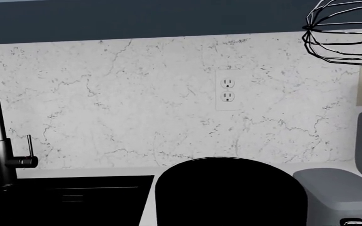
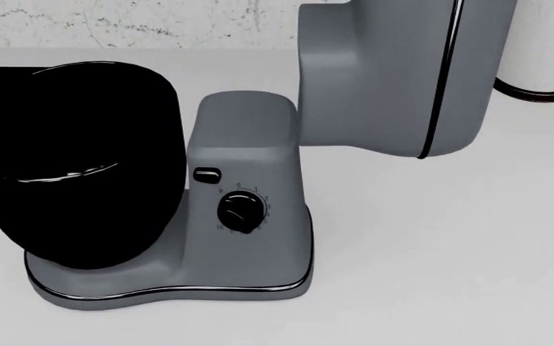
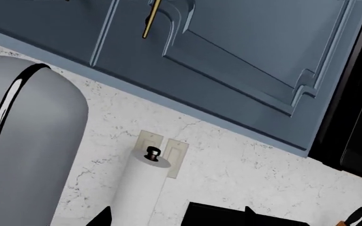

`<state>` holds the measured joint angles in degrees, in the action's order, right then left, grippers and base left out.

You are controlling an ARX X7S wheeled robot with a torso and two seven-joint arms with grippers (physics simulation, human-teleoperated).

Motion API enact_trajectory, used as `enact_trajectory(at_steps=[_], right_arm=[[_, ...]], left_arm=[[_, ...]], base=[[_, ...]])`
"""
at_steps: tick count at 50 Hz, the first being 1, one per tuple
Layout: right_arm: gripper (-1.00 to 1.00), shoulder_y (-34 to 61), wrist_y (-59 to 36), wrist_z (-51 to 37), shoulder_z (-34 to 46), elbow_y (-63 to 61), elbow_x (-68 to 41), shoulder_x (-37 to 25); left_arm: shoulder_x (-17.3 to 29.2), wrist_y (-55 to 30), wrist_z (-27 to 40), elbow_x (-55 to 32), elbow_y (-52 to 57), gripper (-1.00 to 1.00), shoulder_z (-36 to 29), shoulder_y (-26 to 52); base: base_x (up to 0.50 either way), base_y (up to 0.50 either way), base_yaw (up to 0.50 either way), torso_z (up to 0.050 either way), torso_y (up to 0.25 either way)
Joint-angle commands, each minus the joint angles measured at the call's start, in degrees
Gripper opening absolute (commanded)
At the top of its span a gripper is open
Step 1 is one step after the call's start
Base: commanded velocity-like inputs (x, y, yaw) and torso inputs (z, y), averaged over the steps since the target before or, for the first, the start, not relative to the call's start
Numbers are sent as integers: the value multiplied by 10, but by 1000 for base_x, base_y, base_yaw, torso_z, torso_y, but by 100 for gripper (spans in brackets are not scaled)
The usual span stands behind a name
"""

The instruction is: Close the stand mixer head.

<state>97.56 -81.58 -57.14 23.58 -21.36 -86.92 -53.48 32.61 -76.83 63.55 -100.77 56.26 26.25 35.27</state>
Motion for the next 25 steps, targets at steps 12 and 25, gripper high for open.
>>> enact_trajectory(at_steps=[12,25], right_arm=[[100,52,44,206,138,126,188,76],[100,25,89,235,103,162,120,144]], left_arm=[[0,16,-12,15,-4,100,8,-5],[4,19,-15,20,-3,100,9,-11]], base=[[0,0,0,0,0],[0,0,0,0,0]])
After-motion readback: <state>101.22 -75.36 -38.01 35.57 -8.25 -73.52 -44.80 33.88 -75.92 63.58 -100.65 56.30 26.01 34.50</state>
